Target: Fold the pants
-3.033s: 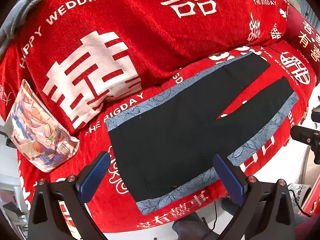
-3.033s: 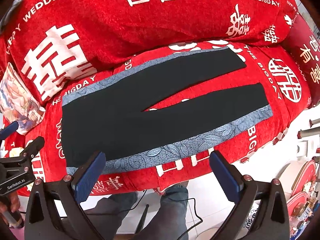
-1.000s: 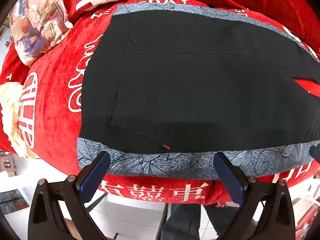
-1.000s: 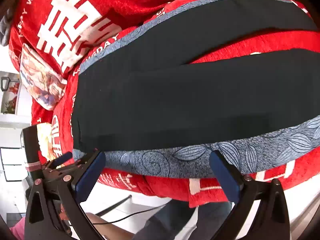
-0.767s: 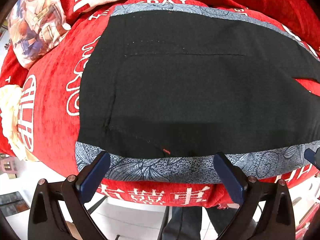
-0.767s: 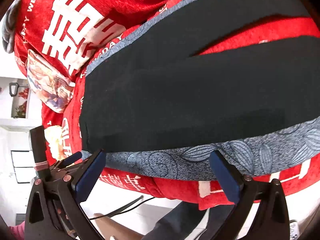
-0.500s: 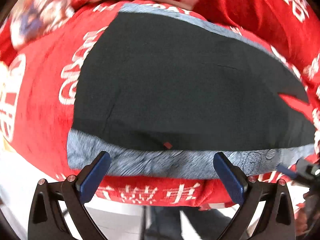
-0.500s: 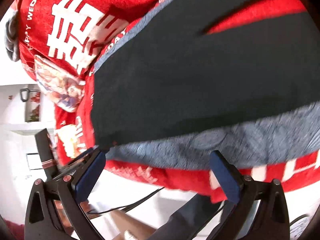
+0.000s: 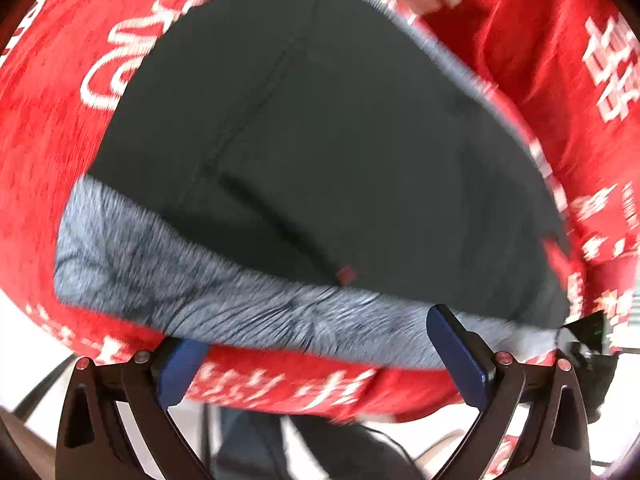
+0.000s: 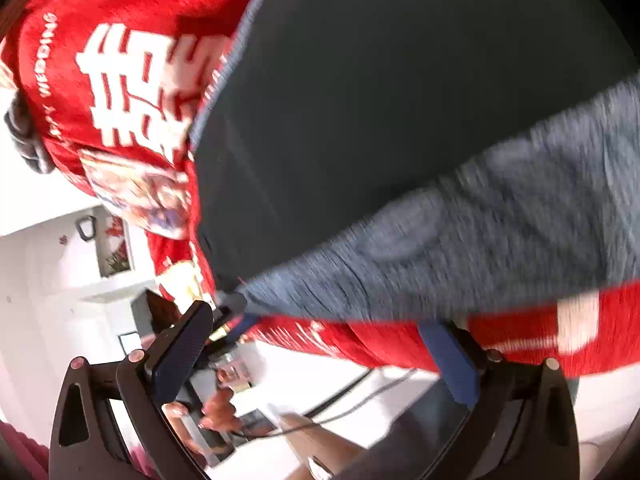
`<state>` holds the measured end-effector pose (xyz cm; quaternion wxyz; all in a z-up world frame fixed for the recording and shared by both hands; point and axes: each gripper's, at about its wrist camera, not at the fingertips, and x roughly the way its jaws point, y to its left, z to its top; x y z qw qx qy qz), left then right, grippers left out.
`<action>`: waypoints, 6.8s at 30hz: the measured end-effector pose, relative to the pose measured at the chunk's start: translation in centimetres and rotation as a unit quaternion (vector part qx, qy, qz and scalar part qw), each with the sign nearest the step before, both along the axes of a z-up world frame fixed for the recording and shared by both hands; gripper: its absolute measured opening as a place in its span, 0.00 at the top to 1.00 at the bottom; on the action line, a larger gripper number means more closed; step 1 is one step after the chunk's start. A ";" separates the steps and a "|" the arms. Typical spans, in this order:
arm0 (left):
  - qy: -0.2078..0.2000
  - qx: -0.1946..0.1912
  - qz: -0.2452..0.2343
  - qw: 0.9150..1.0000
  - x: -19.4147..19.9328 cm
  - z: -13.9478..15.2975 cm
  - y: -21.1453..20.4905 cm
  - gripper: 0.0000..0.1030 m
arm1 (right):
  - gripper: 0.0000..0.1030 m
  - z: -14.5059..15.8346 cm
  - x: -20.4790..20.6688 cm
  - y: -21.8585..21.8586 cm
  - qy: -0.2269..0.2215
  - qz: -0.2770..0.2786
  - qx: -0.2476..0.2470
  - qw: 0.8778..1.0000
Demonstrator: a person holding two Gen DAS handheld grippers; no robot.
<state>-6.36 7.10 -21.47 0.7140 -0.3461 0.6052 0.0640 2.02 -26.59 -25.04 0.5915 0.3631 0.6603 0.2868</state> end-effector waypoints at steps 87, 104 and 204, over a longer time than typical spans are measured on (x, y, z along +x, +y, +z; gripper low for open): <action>-0.072 0.315 -0.013 0.946 20.3 11.6 10.6 0.37 | 0.42 5.3 30.5 7.3 0.007 0.024 -0.069 0.997; 0.025 0.300 -0.158 0.941 17.0 3.1 -0.2 0.35 | 0.41 8.8 20.5 2.9 -0.097 0.115 -0.203 0.968; -0.068 0.307 -0.131 0.940 15.0 -1.1 0.8 0.18 | 0.46 7.3 26.8 44.7 -0.338 0.480 -0.191 0.787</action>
